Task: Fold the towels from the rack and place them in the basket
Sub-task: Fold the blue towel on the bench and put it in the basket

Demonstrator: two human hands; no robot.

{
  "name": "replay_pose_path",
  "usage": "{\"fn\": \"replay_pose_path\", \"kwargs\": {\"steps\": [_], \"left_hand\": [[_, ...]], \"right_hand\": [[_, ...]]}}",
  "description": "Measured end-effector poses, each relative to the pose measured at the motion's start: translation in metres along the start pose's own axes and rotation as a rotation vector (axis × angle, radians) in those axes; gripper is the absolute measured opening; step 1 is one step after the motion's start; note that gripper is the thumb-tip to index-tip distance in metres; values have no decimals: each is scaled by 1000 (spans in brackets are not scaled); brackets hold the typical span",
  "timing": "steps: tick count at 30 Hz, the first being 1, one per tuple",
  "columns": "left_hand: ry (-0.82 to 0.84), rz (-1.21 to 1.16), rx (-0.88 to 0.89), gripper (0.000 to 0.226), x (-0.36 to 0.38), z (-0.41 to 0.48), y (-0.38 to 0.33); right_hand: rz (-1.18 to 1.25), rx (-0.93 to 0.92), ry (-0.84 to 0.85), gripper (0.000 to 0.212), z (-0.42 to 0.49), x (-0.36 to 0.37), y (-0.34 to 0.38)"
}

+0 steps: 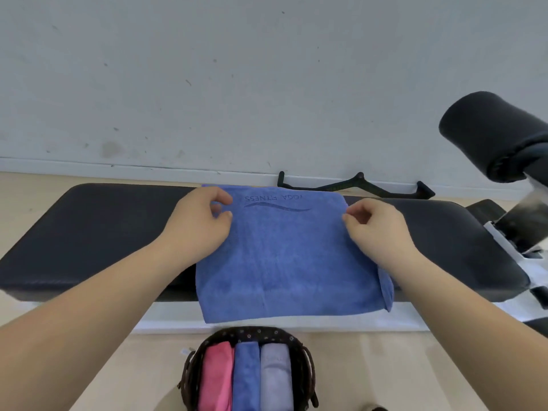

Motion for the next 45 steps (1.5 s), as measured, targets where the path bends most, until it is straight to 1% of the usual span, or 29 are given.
{"fn": "replay_pose_path", "kwargs": {"steps": [2,4,6,9,12,14,16,18,20,25,28,30,33,35,38,40,42,43,45], "left_hand": [[73,85,92,17,4,-16,-8],[162,150,164,13,14,-34,-18],[245,199,219,10,26,-51,-24],[376,248,285,8,50,-73,-30],[451,383,337,12,70,-88,-30],[443,497,372,16,78,-92,-33],[420,574,391,17,83,-93,-38],[411,639,403,16,88,-94,-42],[402,680,412,13,91,-93,-44],[378,734,438,16,96,-89,-49],[363,771,450,17,99,-88,-52],[358,801,460,18,101,-88,-53],[369,817,461,18,101,-87,-50],[378,797,473,18,100,-88,-47],[376,732,499,24,95,-94,-43],[381,706,493,26,91,-98,-40],[403,691,468,30,88,-103,-36],[416,683,459,31,87,-105,-34],[453,654,442,34,84,-109,-30]], "right_hand": [[-7,65,-3,10,-10,-16,-14],[-3,127,42,24,-21,-28,-29],[-7,170,133,37,-35,-32,-39],[-49,203,272,45,-58,-32,-45],[-103,191,355,43,-74,-31,-49],[-182,167,379,38,-80,-30,-54],[-241,143,378,29,-84,-28,-60],[-233,105,376,21,-87,-26,-65],[-118,94,387,18,-90,-25,-70],[507,200,457,13,-95,-35,-79],[781,246,517,11,-97,-35,-77],[827,256,582,11,-99,-32,-75],[669,285,636,9,-101,-28,-82],[585,325,659,11,-103,-26,-90],[507,385,614,19,-104,-30,-97],[317,356,498,22,-98,-40,-101],[116,234,310,26,-88,-53,-96],[88,170,233,25,-85,-56,-88],[92,30,132,16,-84,-56,-65]]}}
Point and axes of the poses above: each hand's wrist, its own z-axis towards the middle knuckle, its own x-axis out of the palm, y = z × x, the point moved 6 cm from there along z, towards the middle knuckle, and after that the axes turned 15 degrees about -z, right-handed, at the moved point
